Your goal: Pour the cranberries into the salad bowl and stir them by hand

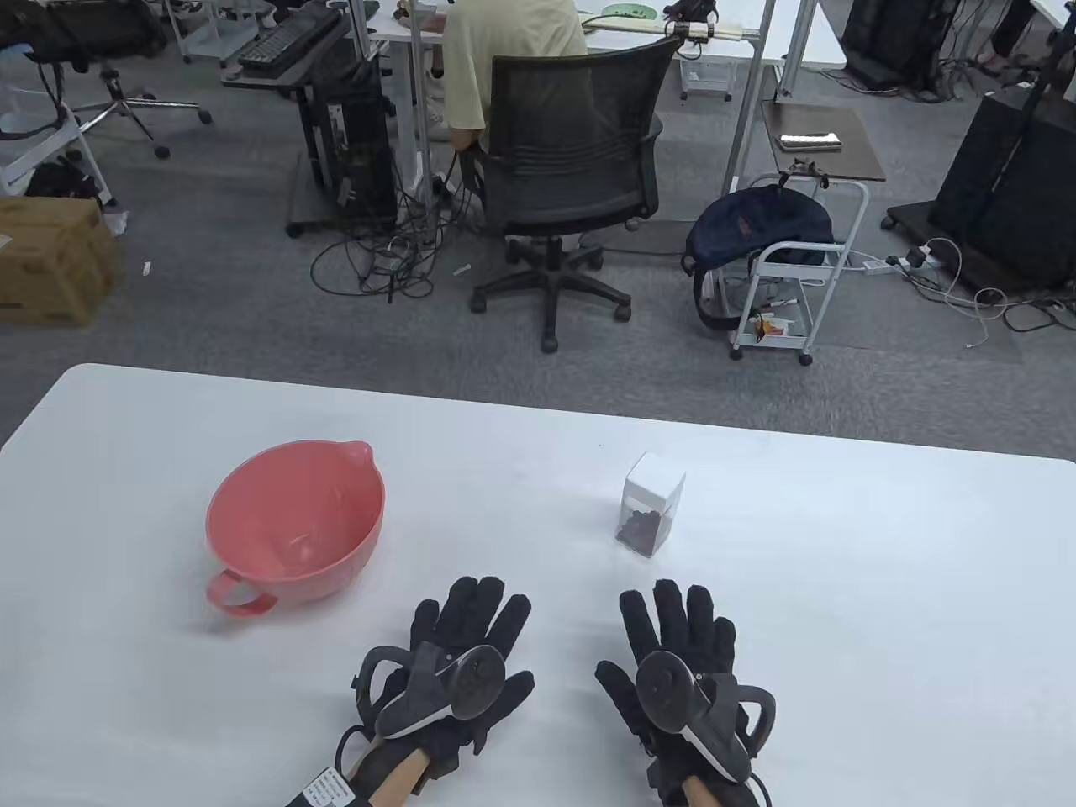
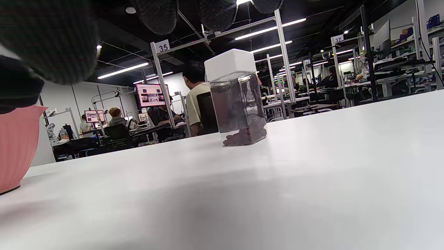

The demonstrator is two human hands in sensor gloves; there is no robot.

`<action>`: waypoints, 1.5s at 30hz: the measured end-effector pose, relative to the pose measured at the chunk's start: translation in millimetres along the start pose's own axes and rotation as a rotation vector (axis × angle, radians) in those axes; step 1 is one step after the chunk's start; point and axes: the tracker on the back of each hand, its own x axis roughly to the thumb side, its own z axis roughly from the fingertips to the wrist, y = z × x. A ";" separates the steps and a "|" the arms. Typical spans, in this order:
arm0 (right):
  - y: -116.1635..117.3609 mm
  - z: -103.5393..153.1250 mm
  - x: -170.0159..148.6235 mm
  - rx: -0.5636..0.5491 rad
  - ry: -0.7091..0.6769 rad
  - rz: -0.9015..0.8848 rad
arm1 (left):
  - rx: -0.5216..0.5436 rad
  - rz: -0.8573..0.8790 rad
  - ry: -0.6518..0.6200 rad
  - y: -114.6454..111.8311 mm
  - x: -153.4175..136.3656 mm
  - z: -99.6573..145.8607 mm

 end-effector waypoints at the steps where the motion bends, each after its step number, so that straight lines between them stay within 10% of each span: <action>1: 0.6 0.1 -0.6 0.001 0.000 0.001 | -0.001 0.000 -0.003 -1.4 1.3 0.0; 19: 13.0 -18.4 -56.2 0.053 0.283 -0.440 | 0.006 0.036 -0.041 -0.4 8.3 -1.2; 45: 60.1 -162.2 -70.7 0.192 0.698 -0.745 | 0.018 -0.021 -0.133 6.1 31.1 6.2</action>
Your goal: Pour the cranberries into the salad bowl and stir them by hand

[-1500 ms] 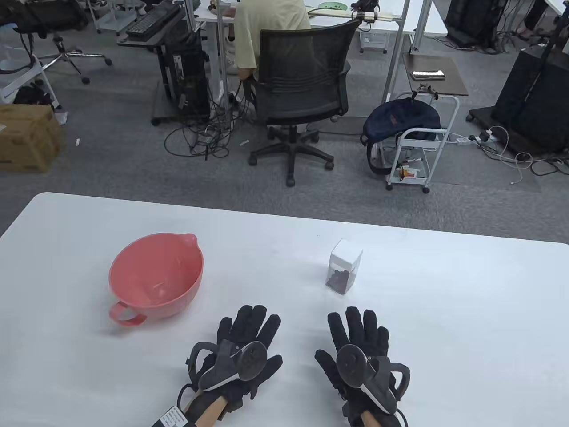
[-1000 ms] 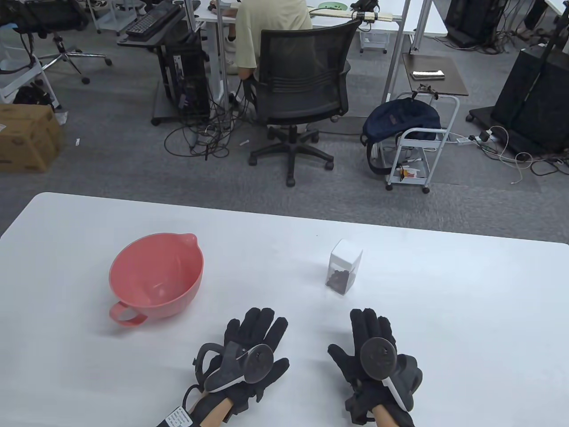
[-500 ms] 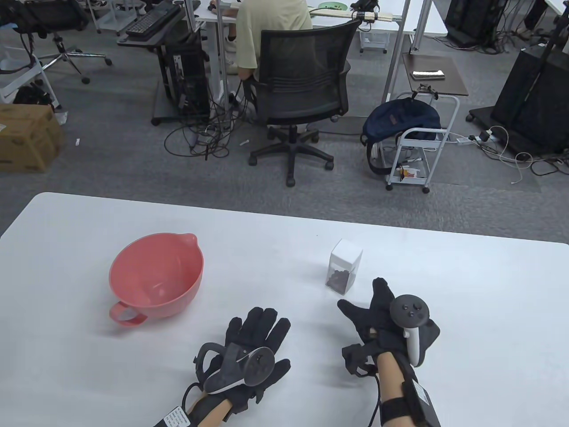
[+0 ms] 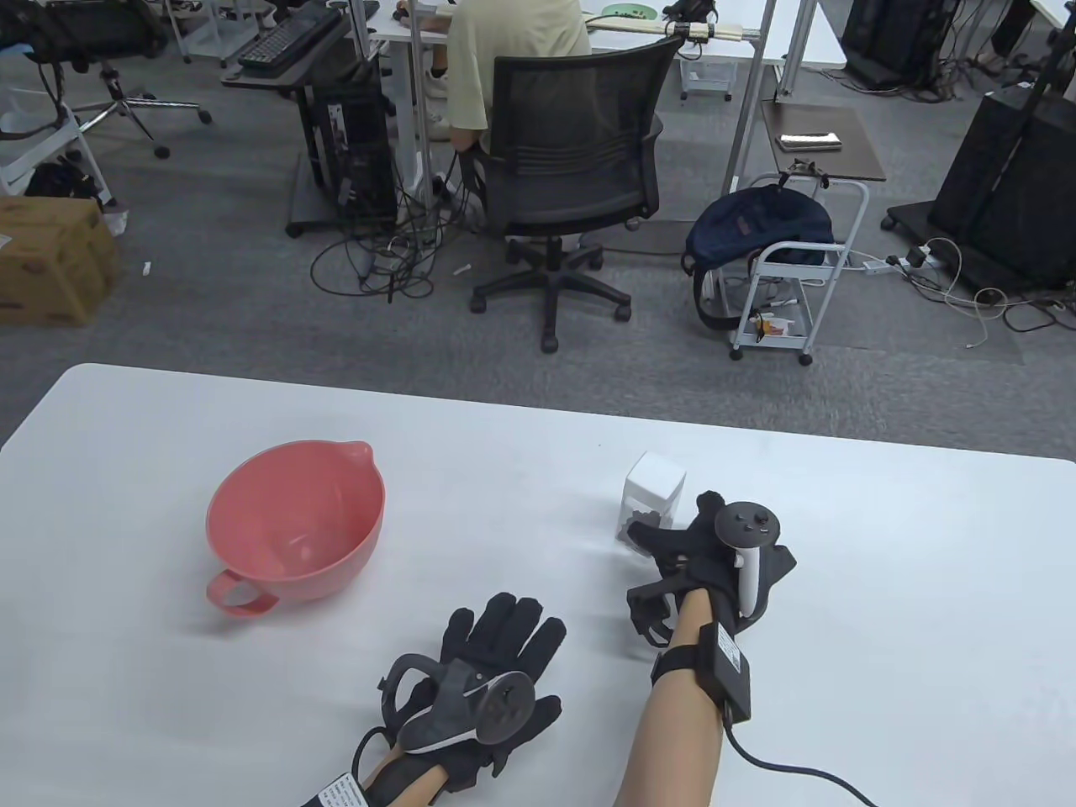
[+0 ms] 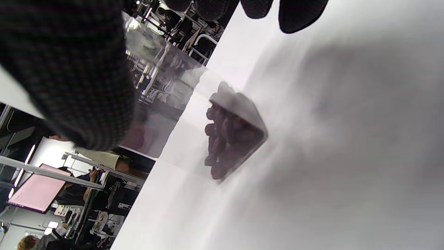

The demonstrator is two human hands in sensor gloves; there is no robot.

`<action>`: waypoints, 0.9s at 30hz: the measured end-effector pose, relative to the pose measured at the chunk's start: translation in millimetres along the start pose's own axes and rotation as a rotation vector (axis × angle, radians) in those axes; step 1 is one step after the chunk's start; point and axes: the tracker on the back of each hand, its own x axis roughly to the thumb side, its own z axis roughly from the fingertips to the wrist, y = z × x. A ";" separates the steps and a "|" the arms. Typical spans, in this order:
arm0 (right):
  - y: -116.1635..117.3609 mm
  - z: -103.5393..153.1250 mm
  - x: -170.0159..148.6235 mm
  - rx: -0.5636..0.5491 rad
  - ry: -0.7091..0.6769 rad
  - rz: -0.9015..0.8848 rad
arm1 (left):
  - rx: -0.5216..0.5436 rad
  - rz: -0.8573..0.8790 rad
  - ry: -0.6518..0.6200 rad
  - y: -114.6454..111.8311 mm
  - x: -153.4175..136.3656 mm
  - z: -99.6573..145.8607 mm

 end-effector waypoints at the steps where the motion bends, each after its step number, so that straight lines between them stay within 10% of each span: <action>1: 2.4 -3.0 1.2 0.000 0.004 -0.008 | -0.001 -0.001 0.002 0.3 -0.5 0.1; 15: 20.5 -21.2 17.0 0.047 -0.071 -0.041 | -0.013 -0.022 0.016 -0.6 -5.4 -0.9; 27: -33.4 51.0 11.4 0.257 -0.261 -0.198 | -0.014 -0.015 0.028 1.3 -11.4 -0.6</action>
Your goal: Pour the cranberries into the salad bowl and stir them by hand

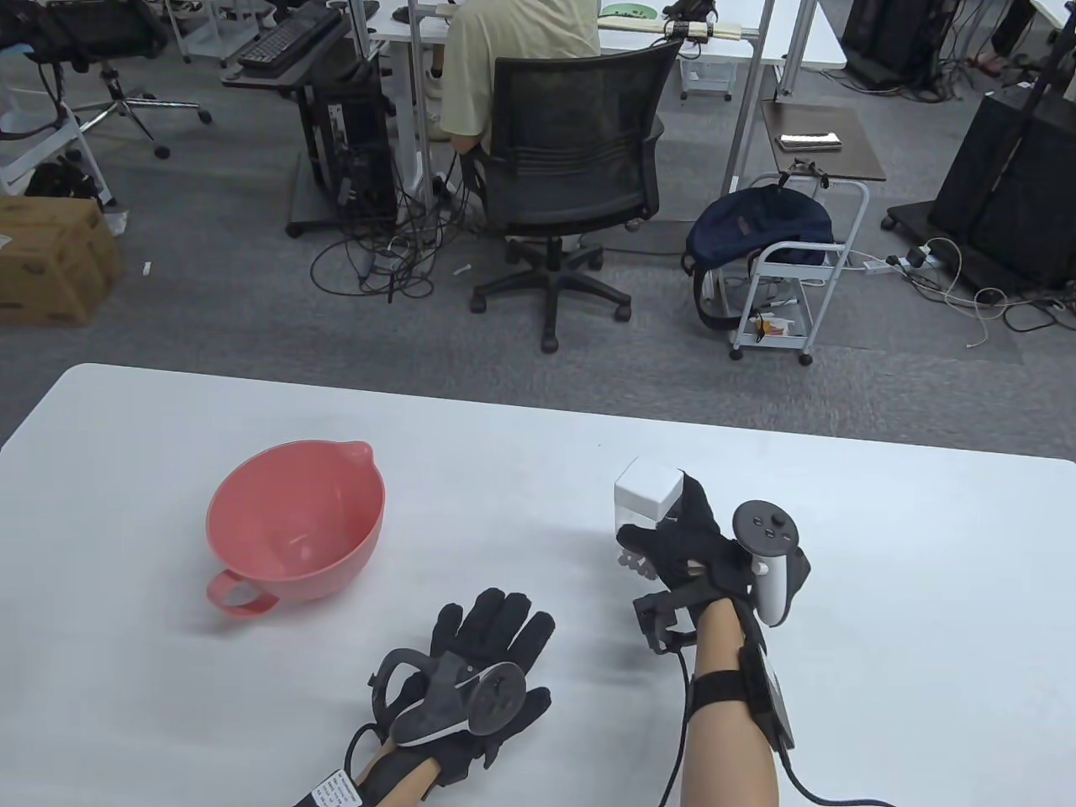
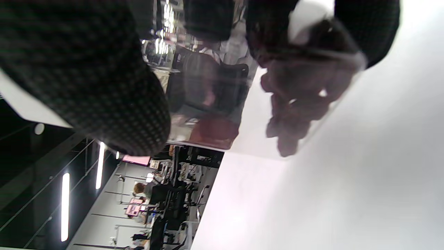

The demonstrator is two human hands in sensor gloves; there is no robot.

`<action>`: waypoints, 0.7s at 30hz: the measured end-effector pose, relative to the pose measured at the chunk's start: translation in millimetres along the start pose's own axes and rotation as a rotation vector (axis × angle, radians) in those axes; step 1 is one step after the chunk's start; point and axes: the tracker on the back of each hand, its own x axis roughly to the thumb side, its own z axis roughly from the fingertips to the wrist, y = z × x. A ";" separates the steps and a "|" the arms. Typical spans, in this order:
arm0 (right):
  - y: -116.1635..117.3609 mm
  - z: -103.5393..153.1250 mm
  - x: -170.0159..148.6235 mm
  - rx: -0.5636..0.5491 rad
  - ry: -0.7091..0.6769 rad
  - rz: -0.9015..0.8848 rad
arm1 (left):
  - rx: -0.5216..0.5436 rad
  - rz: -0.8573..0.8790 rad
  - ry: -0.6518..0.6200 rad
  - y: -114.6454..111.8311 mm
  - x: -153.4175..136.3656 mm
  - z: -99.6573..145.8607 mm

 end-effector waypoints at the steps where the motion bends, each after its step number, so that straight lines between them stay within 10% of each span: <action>1: -4.3 9.8 -1.1 0.001 -0.020 0.009 | -0.002 -0.004 0.000 0.6 -0.2 0.1; 21: -3.1 107.0 -52.5 0.086 -0.118 -0.057 | 0.063 0.101 0.031 -0.4 -11.5 1.3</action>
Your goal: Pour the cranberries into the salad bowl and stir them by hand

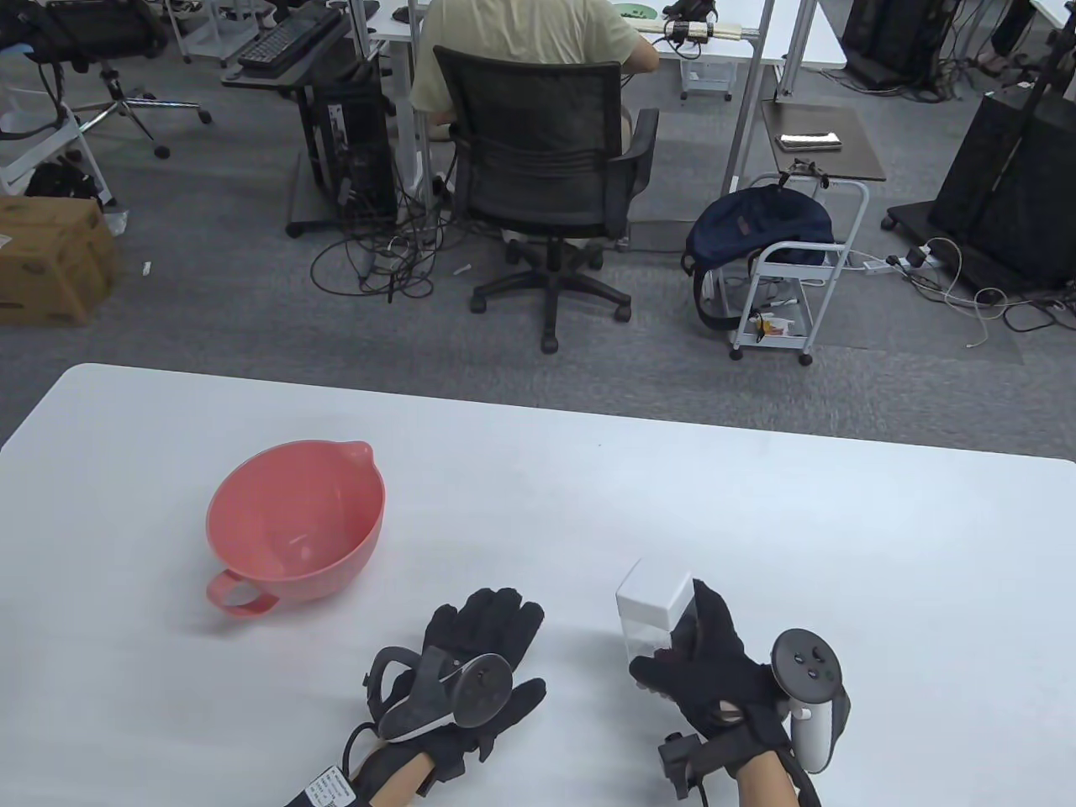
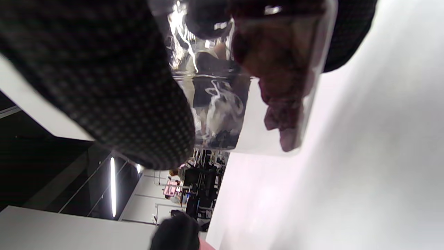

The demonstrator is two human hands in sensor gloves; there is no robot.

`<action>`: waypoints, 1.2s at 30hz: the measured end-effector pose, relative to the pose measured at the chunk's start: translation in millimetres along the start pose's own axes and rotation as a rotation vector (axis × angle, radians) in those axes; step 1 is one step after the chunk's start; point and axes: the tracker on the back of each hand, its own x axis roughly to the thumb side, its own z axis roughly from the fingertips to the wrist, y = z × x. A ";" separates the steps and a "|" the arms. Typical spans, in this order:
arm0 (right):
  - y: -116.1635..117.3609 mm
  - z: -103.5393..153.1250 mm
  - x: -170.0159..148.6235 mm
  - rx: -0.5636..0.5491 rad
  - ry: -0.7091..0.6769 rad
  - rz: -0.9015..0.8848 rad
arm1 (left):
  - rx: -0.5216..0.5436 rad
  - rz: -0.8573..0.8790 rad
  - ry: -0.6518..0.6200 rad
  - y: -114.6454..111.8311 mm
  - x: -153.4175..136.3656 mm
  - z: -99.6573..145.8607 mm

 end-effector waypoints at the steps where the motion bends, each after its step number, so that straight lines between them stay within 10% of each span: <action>1: 2.4 2.3 1.3 0.004 -0.011 0.020 | 0.023 0.031 0.002 1.0 -0.7 0.7; 14: 57.9 3.4 14.6 0.152 -0.104 0.173 | 0.142 0.701 -0.048 8.9 -12.1 3.4; 36: 83.7 18.4 20.1 0.084 -0.203 0.340 | 0.101 0.885 -0.057 3.2 -8.1 4.8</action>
